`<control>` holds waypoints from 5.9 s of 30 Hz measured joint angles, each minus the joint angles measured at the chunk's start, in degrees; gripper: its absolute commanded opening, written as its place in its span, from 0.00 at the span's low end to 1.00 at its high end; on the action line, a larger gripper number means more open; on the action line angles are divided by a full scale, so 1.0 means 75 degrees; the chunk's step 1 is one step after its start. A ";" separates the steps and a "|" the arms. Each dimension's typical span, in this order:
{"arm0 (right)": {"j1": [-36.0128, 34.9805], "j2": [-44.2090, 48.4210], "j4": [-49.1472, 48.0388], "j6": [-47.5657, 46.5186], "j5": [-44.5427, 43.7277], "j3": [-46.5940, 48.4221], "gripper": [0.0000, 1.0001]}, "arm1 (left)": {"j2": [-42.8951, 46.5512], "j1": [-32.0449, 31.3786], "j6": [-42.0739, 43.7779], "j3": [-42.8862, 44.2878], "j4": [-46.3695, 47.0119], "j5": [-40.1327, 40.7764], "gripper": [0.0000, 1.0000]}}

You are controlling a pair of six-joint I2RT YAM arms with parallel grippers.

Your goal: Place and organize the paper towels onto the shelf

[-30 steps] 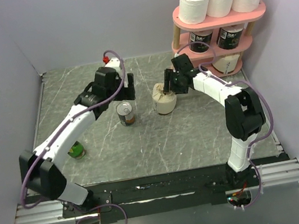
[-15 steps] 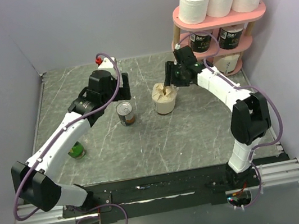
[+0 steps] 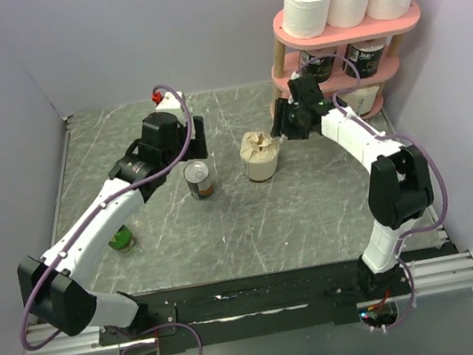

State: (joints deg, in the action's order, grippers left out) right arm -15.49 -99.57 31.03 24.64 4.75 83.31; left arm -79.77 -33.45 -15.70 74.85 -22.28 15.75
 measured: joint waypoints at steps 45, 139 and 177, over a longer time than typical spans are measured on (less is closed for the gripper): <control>0.0472 0.0058 -0.0813 0.0688 -0.0119 -0.1478 0.40 | 0.0000 -0.0032 0.0003 0.0000 -0.0003 0.0195 0.96; 0.3244 0.0487 -0.3722 0.3774 0.0778 -0.1868 0.69 | 0.0023 -0.0291 0.0003 0.0000 -0.0006 0.0350 0.96; 0.3246 -0.0787 -0.6330 0.4089 0.1466 -0.2684 0.35 | 0.0023 -0.0373 0.0032 0.0003 -0.0006 0.0425 0.96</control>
State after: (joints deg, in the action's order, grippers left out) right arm 8.86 -105.47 -16.45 55.31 15.75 63.18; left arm -79.59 -36.25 -15.46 74.87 -22.33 18.94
